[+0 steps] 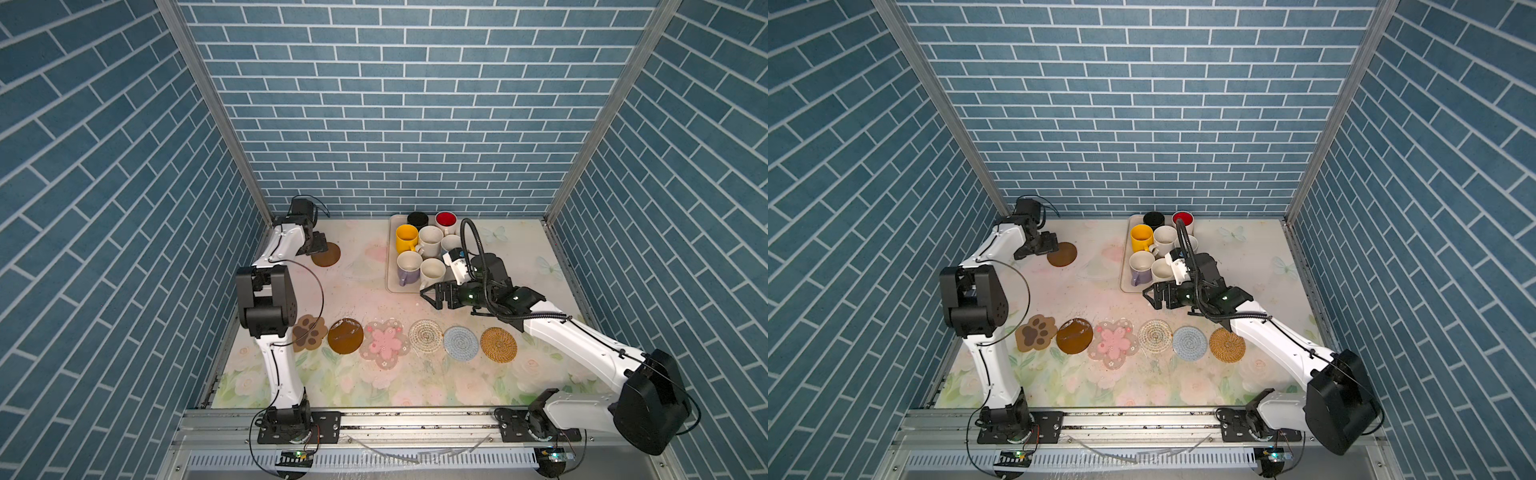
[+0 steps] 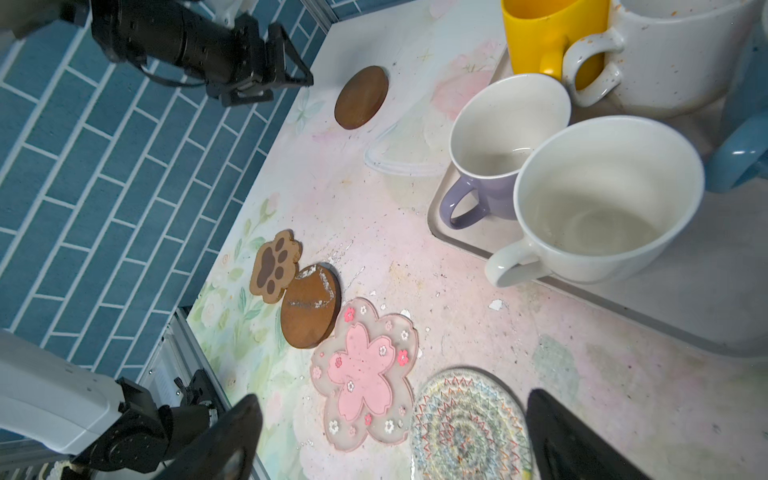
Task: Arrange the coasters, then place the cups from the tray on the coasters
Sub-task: 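Move left gripper to the plain brown wooden coaster near the wall, then press left gripper on the plain brown coaster and drag it toward the robot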
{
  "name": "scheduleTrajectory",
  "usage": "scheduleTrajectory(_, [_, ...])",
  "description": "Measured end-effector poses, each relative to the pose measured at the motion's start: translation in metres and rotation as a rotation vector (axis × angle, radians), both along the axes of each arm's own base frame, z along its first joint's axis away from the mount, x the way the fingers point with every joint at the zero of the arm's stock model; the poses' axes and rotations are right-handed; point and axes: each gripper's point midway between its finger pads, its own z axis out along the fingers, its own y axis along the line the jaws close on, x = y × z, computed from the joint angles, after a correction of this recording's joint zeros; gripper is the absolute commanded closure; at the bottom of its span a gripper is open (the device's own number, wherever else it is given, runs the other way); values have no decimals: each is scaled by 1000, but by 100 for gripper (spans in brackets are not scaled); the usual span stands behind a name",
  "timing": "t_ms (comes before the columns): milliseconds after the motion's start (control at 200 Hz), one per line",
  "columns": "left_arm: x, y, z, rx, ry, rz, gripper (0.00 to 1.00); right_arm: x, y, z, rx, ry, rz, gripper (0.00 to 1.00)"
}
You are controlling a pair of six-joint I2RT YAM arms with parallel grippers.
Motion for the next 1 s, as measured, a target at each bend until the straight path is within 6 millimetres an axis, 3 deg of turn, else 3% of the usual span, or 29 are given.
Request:
scheduleTrajectory(145, [28,-20,-3,-18,-24,-92,9,-3,-2,1,-37,2,13,1])
scheduleTrajectory(365, [52,-43,-13,-9,-33,-216,9,-11,-9,-7,-100,19,40,2])
scheduleTrajectory(650, [84,-71,-39,-2,-22,-353,9,-19,-14,-8,-120,36,47,2])
scheduleTrajectory(875, [88,-76,-62,0,11,-399,10,-24,-18,1,-107,26,42,3])
scheduleTrajectory(1000, [90,-78,-59,-4,4,-415,12,-25,-18,0,-109,31,42,3])
